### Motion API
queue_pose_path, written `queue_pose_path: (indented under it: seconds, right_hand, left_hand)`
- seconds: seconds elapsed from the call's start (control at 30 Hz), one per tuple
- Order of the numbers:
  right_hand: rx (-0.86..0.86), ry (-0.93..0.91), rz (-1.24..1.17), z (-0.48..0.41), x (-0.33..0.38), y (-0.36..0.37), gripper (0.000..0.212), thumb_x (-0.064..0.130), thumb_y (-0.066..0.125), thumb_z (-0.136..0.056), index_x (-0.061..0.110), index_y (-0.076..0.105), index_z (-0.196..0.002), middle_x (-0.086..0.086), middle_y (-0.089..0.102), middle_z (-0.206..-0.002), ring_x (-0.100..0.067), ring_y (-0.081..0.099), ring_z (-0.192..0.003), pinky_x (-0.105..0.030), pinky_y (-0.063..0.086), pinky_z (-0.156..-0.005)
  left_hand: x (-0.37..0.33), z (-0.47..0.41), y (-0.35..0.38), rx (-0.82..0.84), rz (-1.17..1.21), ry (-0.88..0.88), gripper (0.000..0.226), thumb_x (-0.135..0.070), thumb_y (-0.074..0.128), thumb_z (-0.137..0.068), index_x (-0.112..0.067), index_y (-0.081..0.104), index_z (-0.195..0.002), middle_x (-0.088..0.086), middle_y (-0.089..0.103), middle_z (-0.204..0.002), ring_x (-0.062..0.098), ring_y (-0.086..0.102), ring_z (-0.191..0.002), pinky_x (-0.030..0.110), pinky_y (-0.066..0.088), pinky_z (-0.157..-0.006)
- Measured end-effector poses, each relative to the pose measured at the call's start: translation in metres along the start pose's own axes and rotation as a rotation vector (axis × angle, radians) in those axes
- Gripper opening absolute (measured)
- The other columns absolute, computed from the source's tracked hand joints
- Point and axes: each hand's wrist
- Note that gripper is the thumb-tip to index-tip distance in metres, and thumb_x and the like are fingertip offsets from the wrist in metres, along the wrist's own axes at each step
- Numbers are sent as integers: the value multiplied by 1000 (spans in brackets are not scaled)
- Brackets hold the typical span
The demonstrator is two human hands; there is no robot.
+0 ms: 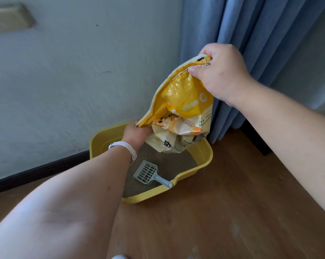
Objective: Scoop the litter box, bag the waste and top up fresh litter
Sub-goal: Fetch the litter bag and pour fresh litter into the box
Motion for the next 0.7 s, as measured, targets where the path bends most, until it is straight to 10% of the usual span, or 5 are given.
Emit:
queue_pose_path:
  seconds: [0.43,0.7]
  right_hand:
    - [-70,45,36,45,-20,-57,21,25,70,-85,4,63,-85,-2,58,-70,-15,54,-66,-27,44,-57]
    - [-172,55,45,45,-29,-82,22,24,68,-83,4,65,-89,-14,67,-84,-24,63,-77,-34,52,-65]
  left_hand:
    - [-11,25,42,177,-229,66,25,-29,75,-80,-17,67,-101,9,73,-95,27,70,-88,50,59,-81]
    - [-33,27,78,138,-228,201,12,-24,67,-88,-20,66,-99,2,71,-90,18,68,-83,29,53,-66]
Point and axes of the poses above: each hand's wrist, its own z-axis away from the middle knuckle, its own y-axis out of the palm, x = y × z
